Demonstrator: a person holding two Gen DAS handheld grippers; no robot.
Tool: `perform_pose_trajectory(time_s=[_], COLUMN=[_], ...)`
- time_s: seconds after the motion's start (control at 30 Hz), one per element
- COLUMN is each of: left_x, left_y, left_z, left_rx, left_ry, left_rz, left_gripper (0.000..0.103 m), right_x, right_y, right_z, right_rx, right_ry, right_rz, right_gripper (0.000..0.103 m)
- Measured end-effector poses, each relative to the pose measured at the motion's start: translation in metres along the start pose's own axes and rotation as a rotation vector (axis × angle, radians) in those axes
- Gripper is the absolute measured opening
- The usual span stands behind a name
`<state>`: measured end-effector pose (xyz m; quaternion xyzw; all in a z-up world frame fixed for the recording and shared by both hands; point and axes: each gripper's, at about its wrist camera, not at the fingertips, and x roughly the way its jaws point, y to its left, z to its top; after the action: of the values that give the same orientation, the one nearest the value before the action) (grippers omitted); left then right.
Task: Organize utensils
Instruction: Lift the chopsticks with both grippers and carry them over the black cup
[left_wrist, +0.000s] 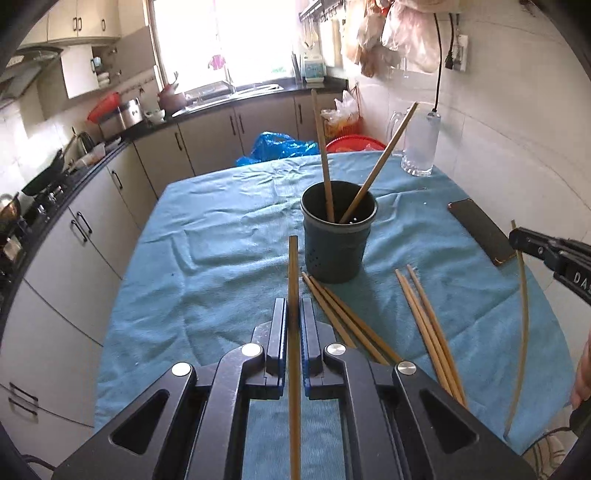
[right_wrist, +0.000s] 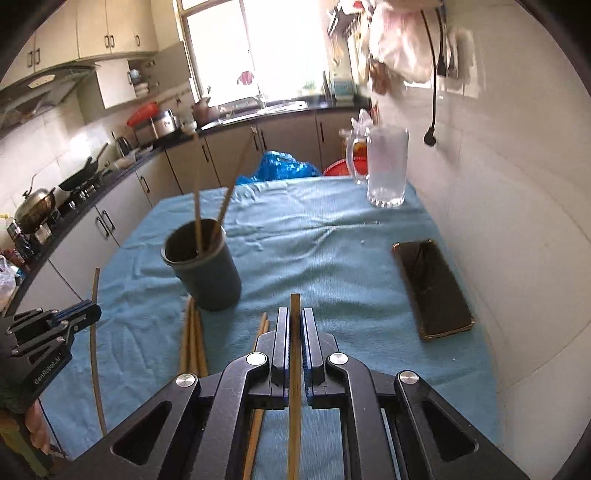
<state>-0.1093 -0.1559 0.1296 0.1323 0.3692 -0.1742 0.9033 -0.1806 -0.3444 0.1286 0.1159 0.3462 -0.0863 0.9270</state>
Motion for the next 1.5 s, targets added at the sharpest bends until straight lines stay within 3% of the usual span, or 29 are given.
perform_pose_trajectory(time_s=[0.47,1.0,1.27,1.5], left_x=[-0.055,-0.065,-0.068,-0.082], left_y=[-0.012,-0.015,-0.007,0.007], left_z=[-0.012,0.006,0.031,0.083], left_rx=[0.032,0.041,0.028,-0.01], left_ry=[-0.093,-0.129,-0.143,-0.206], left_rz=[0.015,0.0,-0.036,-0.086], left_gripper=[0.006,0.006,0.006,0.006], right_x=[-0.064,-0.084,-0.084,-0.09], right_y=[0.008,0.019,0.023,0.028], right_z=[-0.005,0.015,0.036,0.073], right_rx=[-0.011,-0.033,-0.058,-0.062], right_ry=[-0.111,-0.175,-0.199,-0.249], right_rz=[0.013,0.027,0.034,0.062], right_gripper=[0.006,0.006,0.006,0.006])
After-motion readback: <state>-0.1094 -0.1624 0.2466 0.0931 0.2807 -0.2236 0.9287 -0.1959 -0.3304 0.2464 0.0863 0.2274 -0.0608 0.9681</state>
